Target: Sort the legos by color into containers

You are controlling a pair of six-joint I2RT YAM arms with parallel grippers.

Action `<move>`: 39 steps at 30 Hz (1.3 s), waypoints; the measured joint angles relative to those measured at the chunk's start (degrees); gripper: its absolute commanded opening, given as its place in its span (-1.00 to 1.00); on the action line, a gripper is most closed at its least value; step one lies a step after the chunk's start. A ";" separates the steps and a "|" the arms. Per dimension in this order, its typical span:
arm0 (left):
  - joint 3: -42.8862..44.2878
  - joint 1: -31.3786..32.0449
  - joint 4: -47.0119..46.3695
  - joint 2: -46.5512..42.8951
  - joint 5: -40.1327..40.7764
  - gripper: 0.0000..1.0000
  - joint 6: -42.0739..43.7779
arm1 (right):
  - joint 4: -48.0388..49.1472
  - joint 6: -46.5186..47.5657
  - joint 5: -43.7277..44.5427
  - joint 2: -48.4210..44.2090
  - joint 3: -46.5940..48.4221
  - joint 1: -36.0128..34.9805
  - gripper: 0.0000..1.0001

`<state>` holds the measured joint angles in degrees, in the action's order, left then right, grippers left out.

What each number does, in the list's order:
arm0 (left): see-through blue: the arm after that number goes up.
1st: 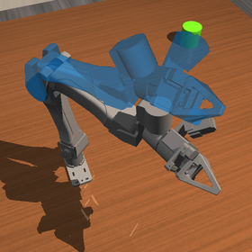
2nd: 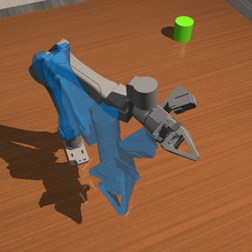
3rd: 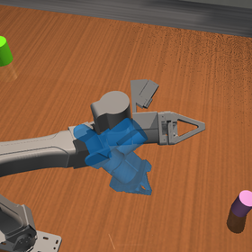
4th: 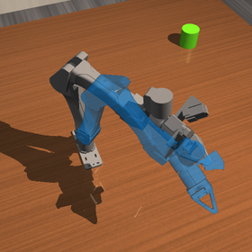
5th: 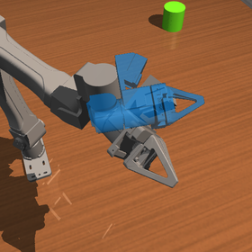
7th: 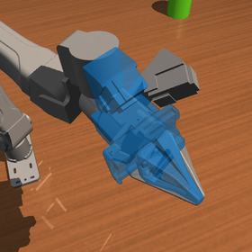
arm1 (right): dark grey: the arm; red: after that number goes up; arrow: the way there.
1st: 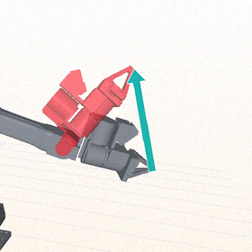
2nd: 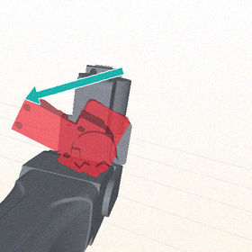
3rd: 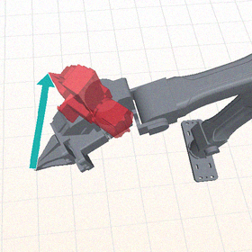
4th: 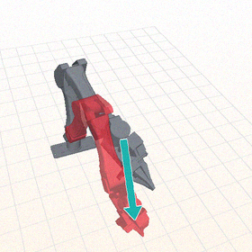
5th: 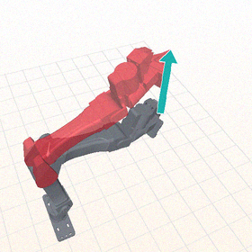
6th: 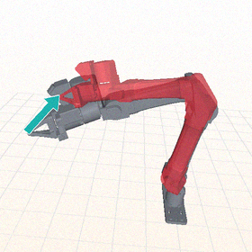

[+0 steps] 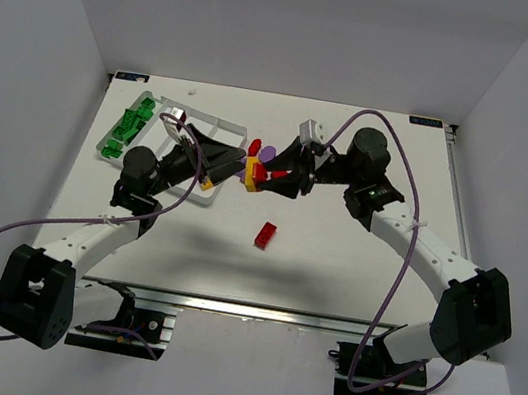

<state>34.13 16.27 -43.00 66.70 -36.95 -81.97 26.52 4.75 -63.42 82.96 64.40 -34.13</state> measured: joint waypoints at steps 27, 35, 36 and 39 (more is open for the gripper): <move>-0.55 1.57 -6.34 2.56 -1.92 -0.28 -4.57 | 3.80 1.99 3.39 0.00 -0.04 -3.15 -1.00; -1.14 1.60 -8.39 3.23 -1.88 -0.85 -5.84 | 3.17 3.87 3.45 0.00 -0.13 -3.19 -1.00; -1.14 1.55 -8.17 3.23 -1.88 -0.99 -5.60 | 3.02 4.22 3.45 -0.02 -0.13 -3.19 -1.00; -1.14 0.96 -6.97 3.23 -2.08 -1.00 -4.81 | 1.68 5.18 3.63 -0.11 -0.31 -3.19 -1.00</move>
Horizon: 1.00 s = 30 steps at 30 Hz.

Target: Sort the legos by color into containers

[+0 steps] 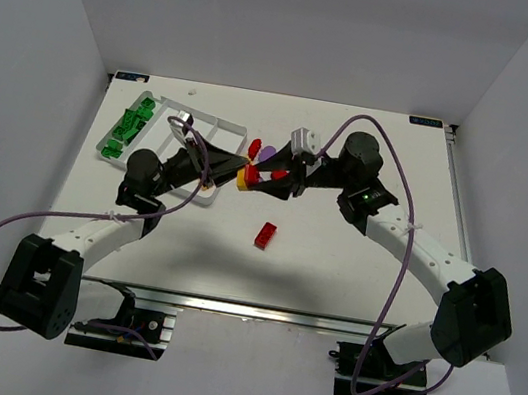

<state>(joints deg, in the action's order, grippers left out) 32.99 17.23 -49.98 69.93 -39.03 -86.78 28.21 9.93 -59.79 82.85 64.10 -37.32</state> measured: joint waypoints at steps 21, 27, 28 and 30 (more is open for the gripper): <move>26.18 -19.06 56.06 20.81 9.99 -0.93 39.54 | -17.00 12.98 10.03 -4.61 -3.08 0.61 -1.00; 35.89 -18.53 68.41 28.68 19.91 -0.43 48.06 | -20.26 14.60 13.03 -4.39 -3.08 0.61 -1.00; 37.09 -18.16 69.42 29.77 20.94 -0.37 48.85 | -20.61 14.62 13.35 -4.24 -3.06 0.61 -1.00; 39.06 -16.96 71.21 31.65 22.45 -0.15 50.31 | -21.53 14.62 13.97 -3.52 -2.89 0.61 -1.00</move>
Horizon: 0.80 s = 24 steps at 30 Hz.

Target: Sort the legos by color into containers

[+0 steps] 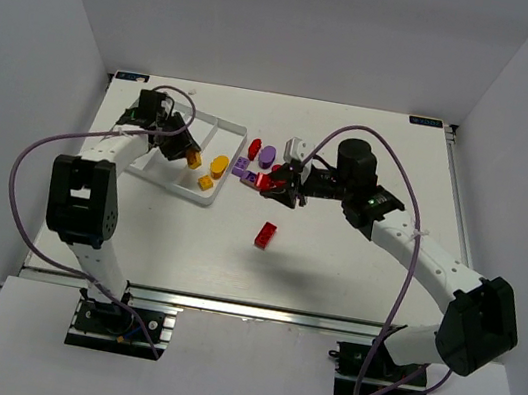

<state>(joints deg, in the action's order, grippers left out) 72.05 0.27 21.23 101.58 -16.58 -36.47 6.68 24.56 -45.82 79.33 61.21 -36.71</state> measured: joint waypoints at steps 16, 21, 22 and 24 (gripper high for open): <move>3.52 4.79 5.20 4.02 3.98 0.34 3.96 | -2.32 -0.13 1.64 3.52 1.79 0.00 -1.00; 4.66 4.79 5.97 3.72 4.22 0.35 4.76 | -2.38 -0.92 1.99 5.01 2.82 0.11 -1.00; 4.63 4.79 6.29 3.39 4.39 0.35 4.94 | -2.49 -1.38 2.01 5.44 3.21 0.13 -1.00; 4.39 4.79 7.37 1.95 5.33 0.35 5.22 | -2.78 -2.38 2.23 6.40 4.20 0.22 -1.00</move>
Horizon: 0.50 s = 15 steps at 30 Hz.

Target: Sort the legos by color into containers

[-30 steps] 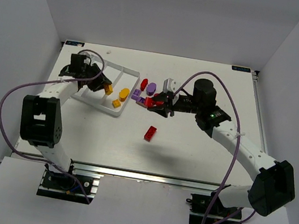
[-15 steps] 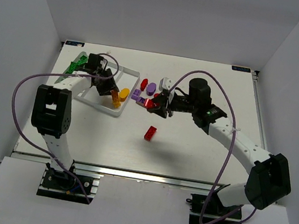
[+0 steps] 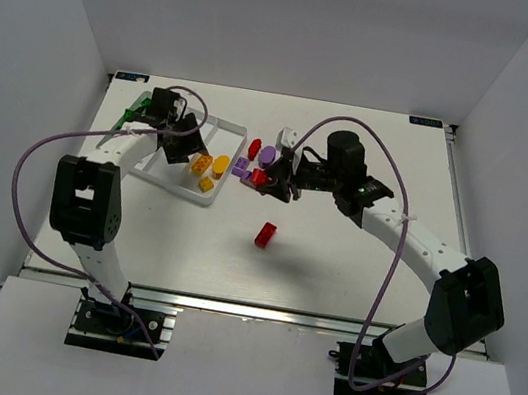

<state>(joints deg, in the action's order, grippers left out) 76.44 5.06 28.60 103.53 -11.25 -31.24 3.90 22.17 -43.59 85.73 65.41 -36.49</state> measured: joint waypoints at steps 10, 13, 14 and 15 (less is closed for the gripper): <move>-12.31 -0.37 1.77 -28.63 7.69 0.72 1.31 | -2.69 -9.90 1.77 12.92 14.27 -0.33 -1.00; -15.85 -0.85 3.26 -37.44 11.47 0.88 1.01 | -4.74 -15.10 2.56 20.15 22.82 -0.72 -1.00; -16.63 -1.01 4.15 -39.74 12.79 0.88 0.76 | -5.68 -17.44 2.71 22.95 26.29 -0.92 -1.00; -17.46 -1.18 4.81 -42.01 14.10 0.89 0.46 | -5.92 -19.39 2.80 25.53 29.40 -1.11 -1.00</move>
<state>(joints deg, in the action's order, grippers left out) 58.98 3.88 33.41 61.52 2.85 -30.79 -2.02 2.79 -40.80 111.26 94.80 -37.60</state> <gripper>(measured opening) 0.937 0.426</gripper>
